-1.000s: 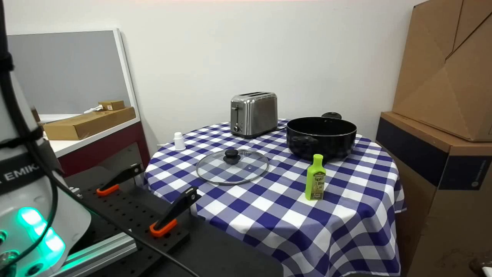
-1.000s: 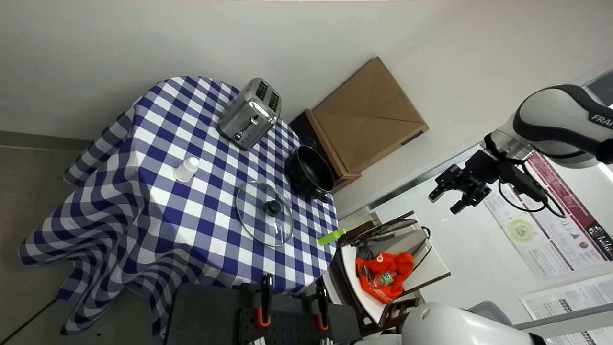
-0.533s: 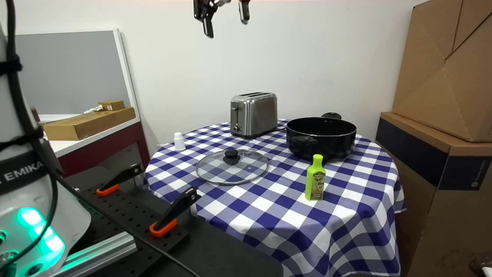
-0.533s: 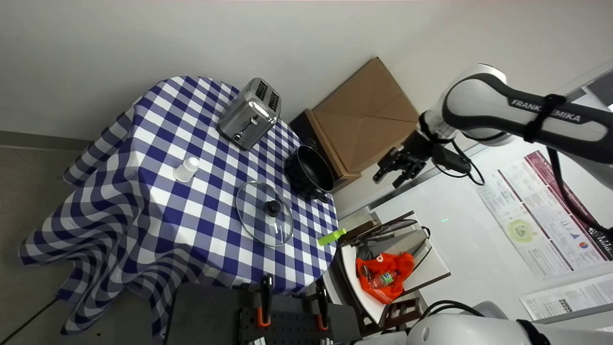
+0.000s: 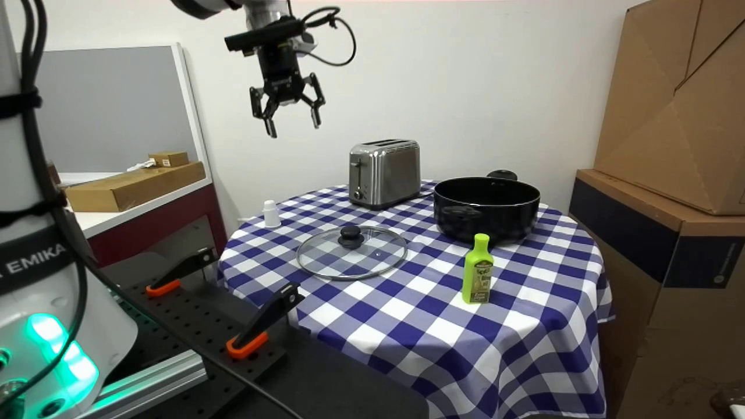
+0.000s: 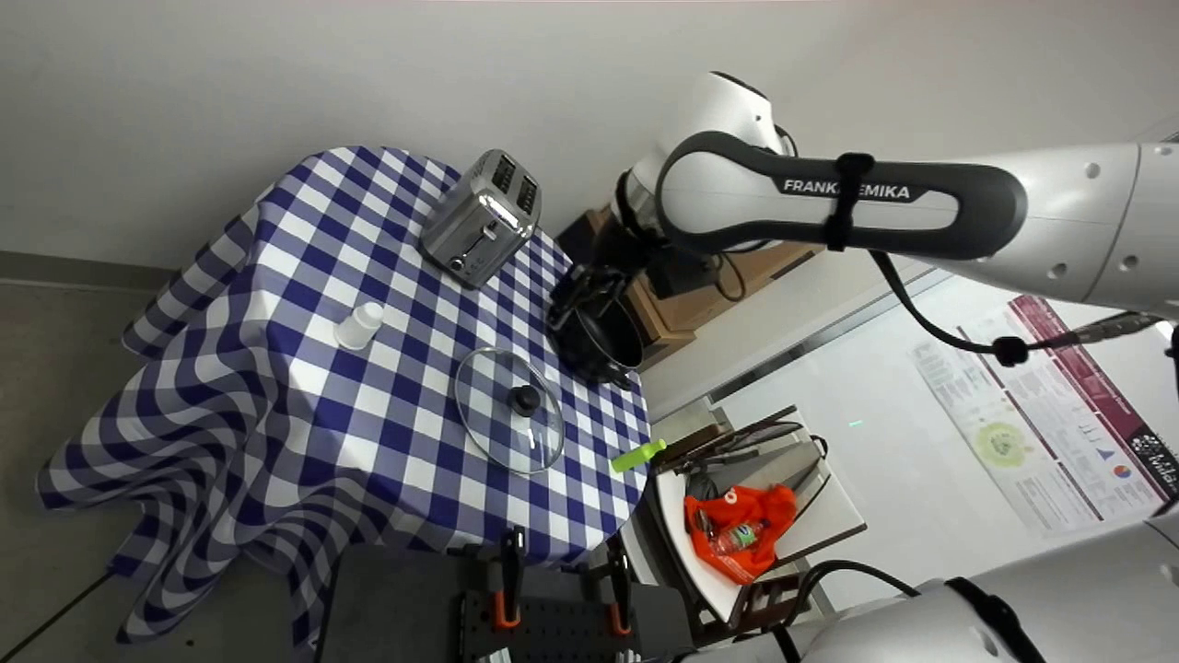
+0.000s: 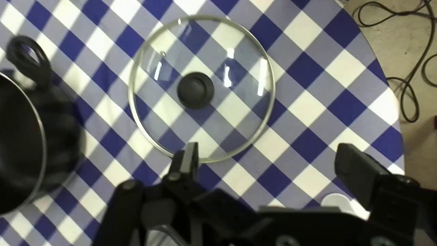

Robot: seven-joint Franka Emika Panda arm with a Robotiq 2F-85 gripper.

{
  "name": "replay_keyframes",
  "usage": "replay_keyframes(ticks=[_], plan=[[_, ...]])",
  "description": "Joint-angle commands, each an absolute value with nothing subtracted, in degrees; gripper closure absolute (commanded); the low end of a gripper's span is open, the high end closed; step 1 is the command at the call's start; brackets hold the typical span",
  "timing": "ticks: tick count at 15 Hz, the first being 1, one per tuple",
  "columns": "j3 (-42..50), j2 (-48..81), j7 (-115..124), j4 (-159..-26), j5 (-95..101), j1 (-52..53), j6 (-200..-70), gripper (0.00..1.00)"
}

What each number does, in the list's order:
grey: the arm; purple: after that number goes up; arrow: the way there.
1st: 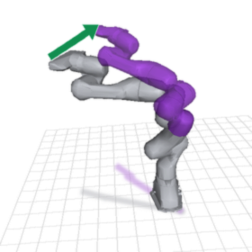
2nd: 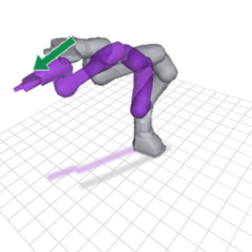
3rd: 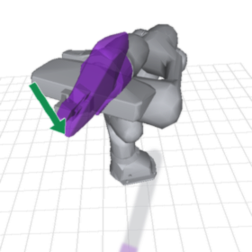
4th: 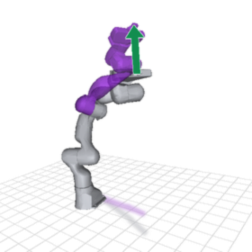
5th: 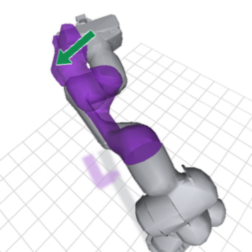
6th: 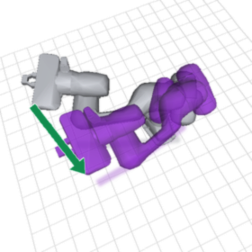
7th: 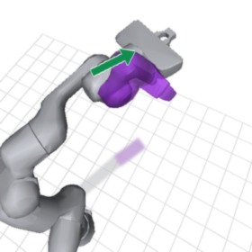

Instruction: Move the white bottle to the right

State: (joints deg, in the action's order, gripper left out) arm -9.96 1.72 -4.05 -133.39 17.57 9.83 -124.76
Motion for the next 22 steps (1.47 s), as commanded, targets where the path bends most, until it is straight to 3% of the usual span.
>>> replay_keyframes(ticks=[1,9,22], plan=[[-12.4,13.1,-6.5,-128.0,21.1,12.7,-131.8,0.0],[-11.4,30.6,-17.4,-116.9,25.2,13.9,-138.6,0.0],[-16.1,41.3,-29.9,-104.7,17.8,13.8,-133.9,0.0]])
